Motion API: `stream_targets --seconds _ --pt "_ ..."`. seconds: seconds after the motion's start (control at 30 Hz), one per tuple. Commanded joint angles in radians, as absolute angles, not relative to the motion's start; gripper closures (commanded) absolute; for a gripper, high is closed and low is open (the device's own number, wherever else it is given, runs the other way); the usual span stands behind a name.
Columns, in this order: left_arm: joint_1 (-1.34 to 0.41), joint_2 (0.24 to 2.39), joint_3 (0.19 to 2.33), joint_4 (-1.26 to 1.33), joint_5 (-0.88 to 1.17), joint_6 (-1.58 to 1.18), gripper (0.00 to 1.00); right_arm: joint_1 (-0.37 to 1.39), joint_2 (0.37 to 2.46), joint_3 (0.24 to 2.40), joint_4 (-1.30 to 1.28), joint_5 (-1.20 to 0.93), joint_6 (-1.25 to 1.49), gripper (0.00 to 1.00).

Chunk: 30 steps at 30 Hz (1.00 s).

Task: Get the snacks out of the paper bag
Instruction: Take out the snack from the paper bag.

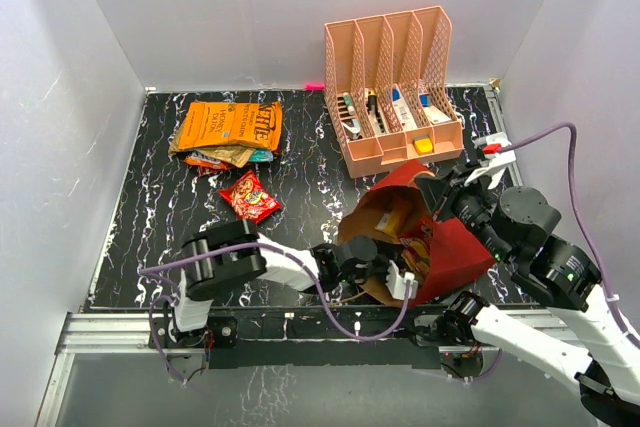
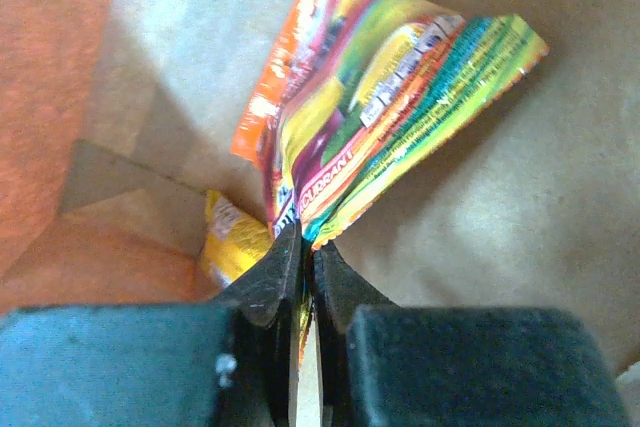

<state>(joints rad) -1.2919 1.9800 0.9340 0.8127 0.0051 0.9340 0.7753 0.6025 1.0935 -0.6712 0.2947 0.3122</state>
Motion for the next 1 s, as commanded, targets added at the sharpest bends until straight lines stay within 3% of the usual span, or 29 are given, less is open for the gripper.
stream_targets --seconds 0.0,0.23,0.3,0.67,0.97 --pt "-1.287 1.779 0.873 0.835 0.012 0.836 1.00 0.777 0.626 1.157 -0.542 0.339 0.272 0.93" --pt "-1.286 1.479 0.702 0.827 -0.070 0.495 1.00 0.776 0.635 1.172 -0.511 0.406 0.238 0.92" --pt "-1.286 1.387 0.702 0.715 -0.100 0.358 1.00 0.776 0.616 1.154 -0.515 0.413 0.236 0.93" --pt "-1.285 1.070 0.875 -0.015 -0.292 -0.177 1.00 0.777 0.466 1.037 -0.534 0.441 0.262 0.93" --pt "-1.253 1.099 1.227 -0.438 -0.402 -0.377 1.00 0.776 0.430 1.020 -0.548 0.458 0.257 0.93"
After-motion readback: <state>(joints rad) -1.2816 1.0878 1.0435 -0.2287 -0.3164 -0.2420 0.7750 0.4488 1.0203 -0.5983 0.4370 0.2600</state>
